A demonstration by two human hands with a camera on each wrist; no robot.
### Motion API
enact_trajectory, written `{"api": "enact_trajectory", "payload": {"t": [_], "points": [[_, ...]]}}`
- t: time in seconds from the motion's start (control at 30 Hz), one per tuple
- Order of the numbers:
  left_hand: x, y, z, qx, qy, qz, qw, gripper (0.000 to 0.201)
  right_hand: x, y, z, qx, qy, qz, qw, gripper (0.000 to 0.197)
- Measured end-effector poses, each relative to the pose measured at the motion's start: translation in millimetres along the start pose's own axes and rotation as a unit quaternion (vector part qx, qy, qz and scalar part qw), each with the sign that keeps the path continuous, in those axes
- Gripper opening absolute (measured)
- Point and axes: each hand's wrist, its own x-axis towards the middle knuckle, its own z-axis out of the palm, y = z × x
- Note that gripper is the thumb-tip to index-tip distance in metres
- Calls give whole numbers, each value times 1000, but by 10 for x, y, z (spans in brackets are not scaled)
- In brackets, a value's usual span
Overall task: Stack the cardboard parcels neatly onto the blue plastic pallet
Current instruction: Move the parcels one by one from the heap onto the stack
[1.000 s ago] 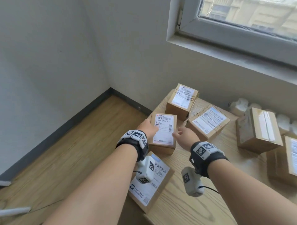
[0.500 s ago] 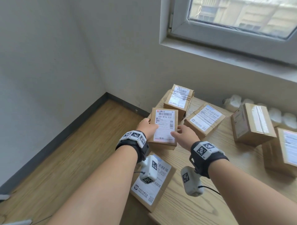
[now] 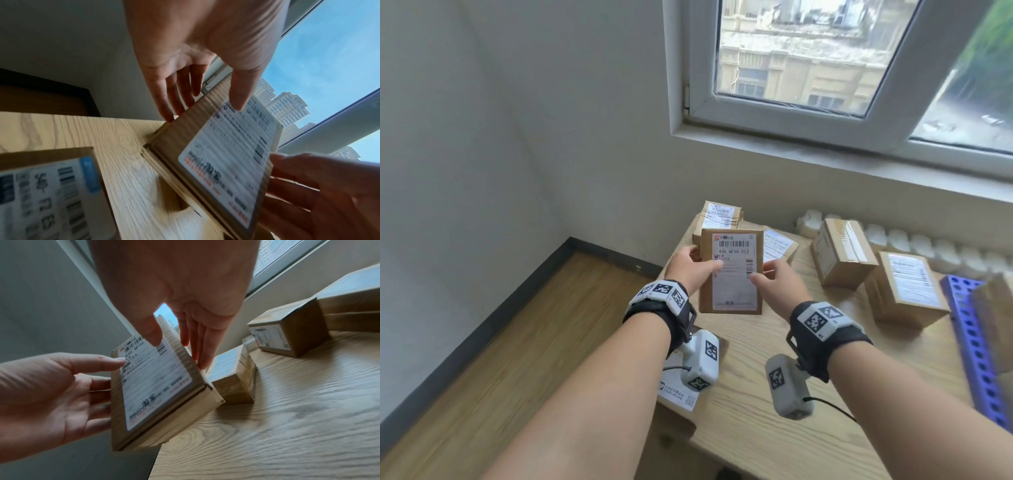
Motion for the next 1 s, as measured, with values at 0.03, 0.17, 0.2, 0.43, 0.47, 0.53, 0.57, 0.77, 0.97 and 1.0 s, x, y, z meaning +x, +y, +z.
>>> {"api": "enact_trajectory", "payload": {"t": [0.03, 0.17, 0.2, 0.43, 0.47, 0.53, 0.57, 0.77, 0.97, 1.0], "points": [[-54, 16, 39, 2, -5, 5, 1000, 74, -75, 32, -49, 3, 12, 0, 1000, 23], [-261, 64, 238, 4, -38, 33, 999, 85, -408, 174, -264, 15, 58, 6, 998, 13], [-325, 81, 298, -1, -49, 43, 998, 88, -495, 213, -323, 21, 71, 7, 997, 14], [-747, 243, 753, -33, -152, 70, 985, 95, -1033, 540, -779, 42, 163, 28, 985, 18], [-797, 263, 809, -35, -169, 77, 982, 85, -1111, 571, -850, 45, 174, 32, 983, 19], [-908, 327, 917, -33, -202, 89, 975, 80, -1246, 646, -983, 56, 192, 39, 979, 17], [-960, 368, 980, -34, -212, 96, 972, 82, -1296, 693, -1051, 62, 201, 41, 977, 16], [-1225, 682, 1356, -49, -245, 137, 959, 100, -1591, 859, -1532, 100, 247, 23, 964, 15], [-1507, 1117, 1775, -81, -239, 161, 954, 110, -1799, 1013, -2114, 128, 254, -1, 959, 22], [-1563, 1200, 1858, -90, -240, 159, 953, 112, -1836, 1032, -2222, 134, 244, -7, 960, 24]]}}
